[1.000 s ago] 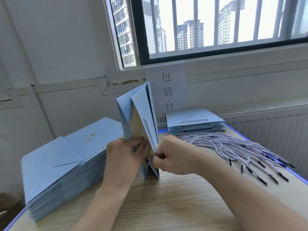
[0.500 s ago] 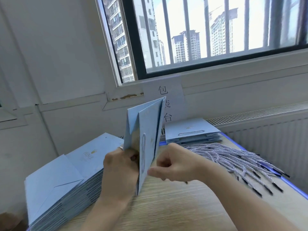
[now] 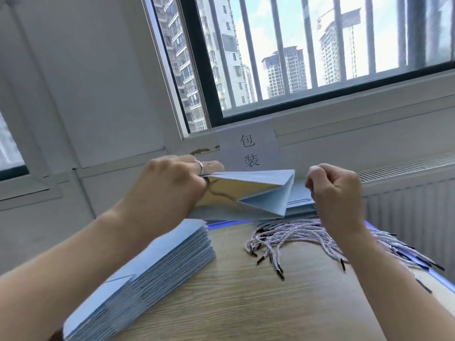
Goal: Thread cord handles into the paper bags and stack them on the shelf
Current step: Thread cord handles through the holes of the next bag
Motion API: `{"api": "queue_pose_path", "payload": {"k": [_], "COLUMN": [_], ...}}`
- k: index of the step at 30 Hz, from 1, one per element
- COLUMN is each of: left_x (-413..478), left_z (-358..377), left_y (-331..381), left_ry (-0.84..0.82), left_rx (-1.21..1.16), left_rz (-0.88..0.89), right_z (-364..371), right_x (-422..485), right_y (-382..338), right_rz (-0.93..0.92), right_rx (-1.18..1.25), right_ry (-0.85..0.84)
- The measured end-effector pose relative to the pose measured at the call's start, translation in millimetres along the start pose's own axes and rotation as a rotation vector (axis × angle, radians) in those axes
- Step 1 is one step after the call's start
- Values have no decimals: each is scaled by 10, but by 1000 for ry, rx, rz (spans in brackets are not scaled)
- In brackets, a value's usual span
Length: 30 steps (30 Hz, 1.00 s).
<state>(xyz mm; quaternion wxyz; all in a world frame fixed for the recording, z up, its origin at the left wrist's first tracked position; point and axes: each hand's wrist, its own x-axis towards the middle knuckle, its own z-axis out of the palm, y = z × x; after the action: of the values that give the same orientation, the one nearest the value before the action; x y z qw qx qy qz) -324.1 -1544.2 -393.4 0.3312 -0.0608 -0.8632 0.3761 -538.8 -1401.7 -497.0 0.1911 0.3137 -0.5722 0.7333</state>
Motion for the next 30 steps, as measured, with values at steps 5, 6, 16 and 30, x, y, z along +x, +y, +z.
{"api": "queue_pose_path", "payload": {"k": [5, 6, 16, 30], "left_x": [47, 44, 0, -265], "left_z": [-35, -23, 264, 640], "left_y": [-330, -346, 28, 523], "left_ry": [-158, -195, -183, 418], "left_rx": [243, 294, 340, 288], "left_rz": [306, 344, 534, -257], "right_z": [256, 338, 557, 640], "right_x": [-336, -436, -836, -939], "right_y": [-213, -242, -232, -134], "right_rz": [-298, -338, -420, -335], "right_rx": [-15, -54, -409, -624], "right_ry": [-197, -292, -630, -721]}}
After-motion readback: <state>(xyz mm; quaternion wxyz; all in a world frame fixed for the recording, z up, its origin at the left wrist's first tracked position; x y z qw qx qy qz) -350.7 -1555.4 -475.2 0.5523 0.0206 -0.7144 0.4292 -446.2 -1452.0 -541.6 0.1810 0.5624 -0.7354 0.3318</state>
